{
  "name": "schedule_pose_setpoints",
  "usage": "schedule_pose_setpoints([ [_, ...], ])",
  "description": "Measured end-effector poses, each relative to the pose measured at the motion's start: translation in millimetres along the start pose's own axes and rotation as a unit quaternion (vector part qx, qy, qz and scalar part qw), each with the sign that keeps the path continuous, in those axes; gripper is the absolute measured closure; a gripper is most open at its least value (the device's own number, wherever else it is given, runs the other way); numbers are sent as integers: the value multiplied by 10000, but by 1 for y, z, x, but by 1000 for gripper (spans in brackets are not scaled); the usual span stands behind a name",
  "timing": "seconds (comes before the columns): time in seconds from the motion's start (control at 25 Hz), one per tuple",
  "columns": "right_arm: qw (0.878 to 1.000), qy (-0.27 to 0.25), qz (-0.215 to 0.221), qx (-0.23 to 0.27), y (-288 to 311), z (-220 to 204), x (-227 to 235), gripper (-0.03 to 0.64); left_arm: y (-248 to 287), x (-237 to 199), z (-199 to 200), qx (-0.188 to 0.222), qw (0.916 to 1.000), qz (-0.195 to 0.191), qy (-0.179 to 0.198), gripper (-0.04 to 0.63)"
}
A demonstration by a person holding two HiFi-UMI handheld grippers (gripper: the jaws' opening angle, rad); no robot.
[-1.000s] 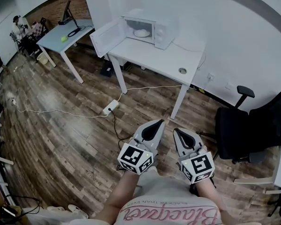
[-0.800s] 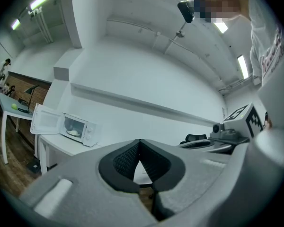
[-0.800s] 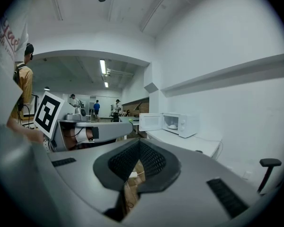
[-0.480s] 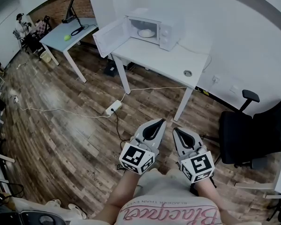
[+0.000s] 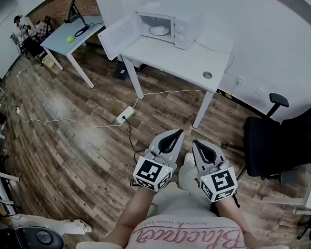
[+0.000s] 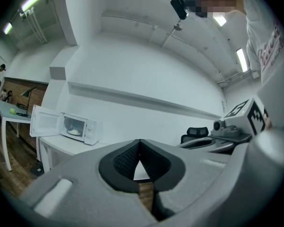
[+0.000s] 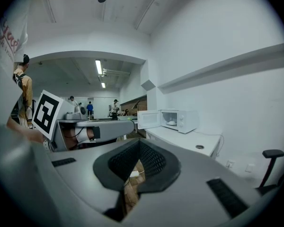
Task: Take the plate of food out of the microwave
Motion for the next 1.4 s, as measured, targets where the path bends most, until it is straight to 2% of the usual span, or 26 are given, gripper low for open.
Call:
schedule_pose_setpoints([
  [0.16,10000,58,-47,10,8,0,9,606,8,-3,1,-80,9998,21,166,592],
  [0.48,9998,-156,85,65,31,7,15,607,21,-22,8,-24,9996,215,180,592],
  [0.8,9996,-121,184,166,58,10,33,607,42,-40,10,-92,9993,288,232,592],
  [1.4,9995,-98,250,170,102,13,69,607,84,-73,17,-76,9997,224,39,592],
])
Point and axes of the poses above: the fingertips, and each gripper's own axes: y forward along the fingers, x to its right, z out of its top, the point moved 7 cm from there along -y, backward along the fingers, and after that the axes turned 8 degrees about -y, right-handed, at the moved point
